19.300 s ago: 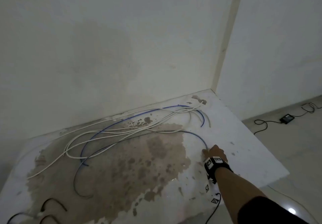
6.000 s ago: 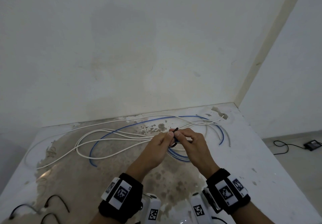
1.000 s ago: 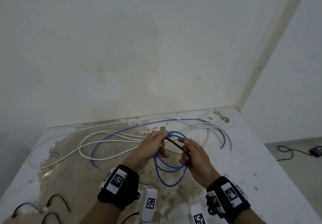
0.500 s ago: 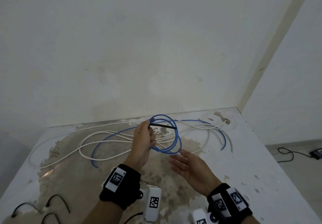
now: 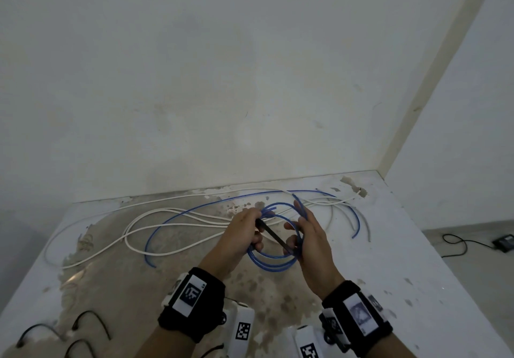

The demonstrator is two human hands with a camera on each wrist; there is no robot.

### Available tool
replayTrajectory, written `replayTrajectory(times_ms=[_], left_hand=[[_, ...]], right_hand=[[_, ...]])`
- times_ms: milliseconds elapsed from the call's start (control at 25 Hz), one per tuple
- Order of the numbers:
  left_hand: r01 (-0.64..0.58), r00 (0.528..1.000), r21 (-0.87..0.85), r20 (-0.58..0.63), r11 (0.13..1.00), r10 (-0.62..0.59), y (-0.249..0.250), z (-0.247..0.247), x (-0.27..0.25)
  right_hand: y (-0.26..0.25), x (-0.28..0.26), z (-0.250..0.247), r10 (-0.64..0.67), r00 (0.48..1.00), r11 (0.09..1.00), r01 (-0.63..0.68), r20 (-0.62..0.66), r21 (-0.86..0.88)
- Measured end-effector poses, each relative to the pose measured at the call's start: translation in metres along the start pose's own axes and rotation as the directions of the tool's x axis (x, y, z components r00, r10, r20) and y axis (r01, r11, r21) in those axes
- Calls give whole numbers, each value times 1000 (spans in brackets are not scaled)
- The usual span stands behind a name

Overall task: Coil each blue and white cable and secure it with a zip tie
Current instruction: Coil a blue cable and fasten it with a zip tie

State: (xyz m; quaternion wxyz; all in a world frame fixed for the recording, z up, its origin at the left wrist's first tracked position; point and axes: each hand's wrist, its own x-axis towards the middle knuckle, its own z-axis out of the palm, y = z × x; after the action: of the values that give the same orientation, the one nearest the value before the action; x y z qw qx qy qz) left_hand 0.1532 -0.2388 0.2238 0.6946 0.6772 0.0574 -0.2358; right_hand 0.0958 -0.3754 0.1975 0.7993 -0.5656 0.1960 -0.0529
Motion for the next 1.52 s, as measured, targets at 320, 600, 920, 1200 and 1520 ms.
replayTrajectory(times_ms=[320,600,920,1200,1520], left_hand=[[0,999,241,42,971,-10,18,-1,1],[-110,993,123,-35,986,115,6,13,-7],[-56,987,-59,-156,997,46,-2,19,-7],[-20,999,316,-34,949,32,17,16,-2],[-82,991,20,-108,996,83,-1,29,-11]], right_hand=[[-2,-3,5,-92,993,985,102,78,-139],[4,1,15,-144,975,988,153,-166,38],[6,4,13,43,988,970,-5,-151,243],[5,5,7,-273,960,951,259,-68,-170],[8,18,12,-17,950,961,102,-312,256]])
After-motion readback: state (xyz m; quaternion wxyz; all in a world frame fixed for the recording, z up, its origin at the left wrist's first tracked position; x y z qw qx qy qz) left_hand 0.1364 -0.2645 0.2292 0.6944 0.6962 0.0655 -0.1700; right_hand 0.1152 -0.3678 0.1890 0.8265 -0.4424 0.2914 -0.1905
